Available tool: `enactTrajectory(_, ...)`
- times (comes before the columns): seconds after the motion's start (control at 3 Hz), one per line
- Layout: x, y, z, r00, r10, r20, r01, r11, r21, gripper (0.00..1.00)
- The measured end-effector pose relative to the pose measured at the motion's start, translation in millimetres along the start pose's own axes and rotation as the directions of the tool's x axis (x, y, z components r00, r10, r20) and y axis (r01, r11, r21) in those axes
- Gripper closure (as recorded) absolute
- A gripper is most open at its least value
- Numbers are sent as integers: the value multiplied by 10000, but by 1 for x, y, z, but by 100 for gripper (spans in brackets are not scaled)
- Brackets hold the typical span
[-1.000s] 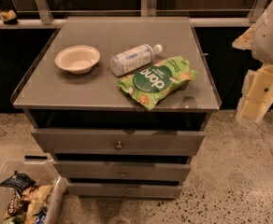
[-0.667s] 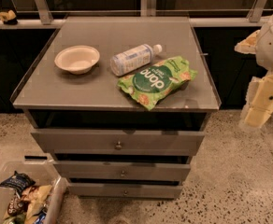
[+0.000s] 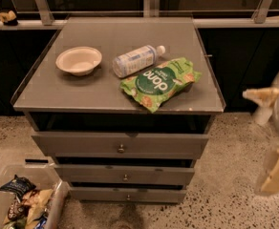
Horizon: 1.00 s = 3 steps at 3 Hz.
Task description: Open top drawer
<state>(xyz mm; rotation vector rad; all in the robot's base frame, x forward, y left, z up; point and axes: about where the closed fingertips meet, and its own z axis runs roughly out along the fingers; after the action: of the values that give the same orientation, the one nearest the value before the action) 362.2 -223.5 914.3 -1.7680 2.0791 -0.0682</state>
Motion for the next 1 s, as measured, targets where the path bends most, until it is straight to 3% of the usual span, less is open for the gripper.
enactTrajectory(0.33,37,52,38,9982,254,536,-245,9996,-165,0)
enactTrajectory(0.67,81,115,84,9852,1092,1324,-1015,9928,-635,0)
enactTrajectory(1.0,86,135,96,9855,772,1511,-649,9942,-853,0)
